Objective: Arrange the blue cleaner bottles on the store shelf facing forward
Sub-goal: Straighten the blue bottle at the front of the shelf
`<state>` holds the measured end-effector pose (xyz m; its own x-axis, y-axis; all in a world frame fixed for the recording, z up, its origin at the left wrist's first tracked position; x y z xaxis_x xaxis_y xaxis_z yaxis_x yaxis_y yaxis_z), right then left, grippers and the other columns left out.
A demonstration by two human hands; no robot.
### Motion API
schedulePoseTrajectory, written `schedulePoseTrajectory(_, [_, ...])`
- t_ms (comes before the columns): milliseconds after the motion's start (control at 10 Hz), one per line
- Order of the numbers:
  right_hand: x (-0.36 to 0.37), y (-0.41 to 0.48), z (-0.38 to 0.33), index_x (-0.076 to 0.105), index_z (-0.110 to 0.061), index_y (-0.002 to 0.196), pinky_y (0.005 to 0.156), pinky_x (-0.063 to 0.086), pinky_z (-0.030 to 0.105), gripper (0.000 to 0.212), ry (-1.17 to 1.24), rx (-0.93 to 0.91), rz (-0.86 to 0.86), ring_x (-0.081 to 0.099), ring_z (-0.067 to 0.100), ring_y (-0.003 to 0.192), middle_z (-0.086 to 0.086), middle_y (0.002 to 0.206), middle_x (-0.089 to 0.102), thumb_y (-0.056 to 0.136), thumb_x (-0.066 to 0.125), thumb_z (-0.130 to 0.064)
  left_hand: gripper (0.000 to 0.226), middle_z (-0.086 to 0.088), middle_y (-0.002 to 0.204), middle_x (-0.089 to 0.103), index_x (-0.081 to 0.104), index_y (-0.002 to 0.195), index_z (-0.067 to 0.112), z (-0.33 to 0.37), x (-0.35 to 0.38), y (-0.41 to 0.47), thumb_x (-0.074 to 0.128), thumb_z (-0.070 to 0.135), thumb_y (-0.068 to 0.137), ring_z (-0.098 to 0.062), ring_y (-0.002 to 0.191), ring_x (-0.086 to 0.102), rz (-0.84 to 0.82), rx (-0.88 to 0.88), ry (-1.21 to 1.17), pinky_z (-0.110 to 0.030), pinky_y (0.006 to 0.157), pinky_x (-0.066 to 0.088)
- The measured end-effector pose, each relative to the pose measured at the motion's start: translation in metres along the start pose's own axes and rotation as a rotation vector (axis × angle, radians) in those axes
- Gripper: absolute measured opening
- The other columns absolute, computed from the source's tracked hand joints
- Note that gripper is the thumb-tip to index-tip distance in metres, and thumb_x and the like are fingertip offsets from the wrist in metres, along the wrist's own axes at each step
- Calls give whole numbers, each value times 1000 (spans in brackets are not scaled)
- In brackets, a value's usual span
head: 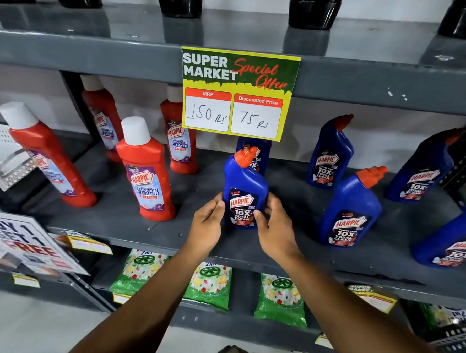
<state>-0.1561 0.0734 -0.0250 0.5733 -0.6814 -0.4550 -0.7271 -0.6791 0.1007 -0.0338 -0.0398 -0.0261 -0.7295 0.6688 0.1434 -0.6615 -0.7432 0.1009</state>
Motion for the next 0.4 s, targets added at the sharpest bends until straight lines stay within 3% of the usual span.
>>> schedulePoseTrajectory(200, [0, 2, 1, 37, -22, 143, 101, 50, 41, 52, -21, 14, -10, 57, 14, 120, 3, 134, 58, 94, 55, -20, 34, -10, 127, 62, 53, 131, 6, 3, 0, 1, 40, 6, 100, -10, 110, 59, 11, 18, 65, -17, 90, 48])
schedulePoseTrajectory(300, [-2, -5, -6, 30, -27, 146, 104, 48, 42, 59, -33, 23, -27, 54, 13, 124, 2, 139, 55, 94, 55, -20, 36, -10, 134, 57, 48, 135, 9, 2, 0, -3, 43, 10, 99, -13, 117, 54, 32, -20, 152, -24, 100, 45])
schedulePoseTrajectory(400, [-5, -12, -14, 18, -27, 151, 110, 41, 39, 68, -68, -29, 15, 45, 15, 134, 3, 150, 45, 94, 54, -22, 44, -9, 147, 45, 38, 142, 12, 0, -6, -7, 44, 20, 99, -14, 132, 42, 70, -26, 289, -28, 111, 32])
Point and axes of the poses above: each hand's wrist, its own y-axis towards the middle knuckle, its own x-axis out of the palm, z = x × y, the point moved 8 cm from there along y, towards the middle knuckle
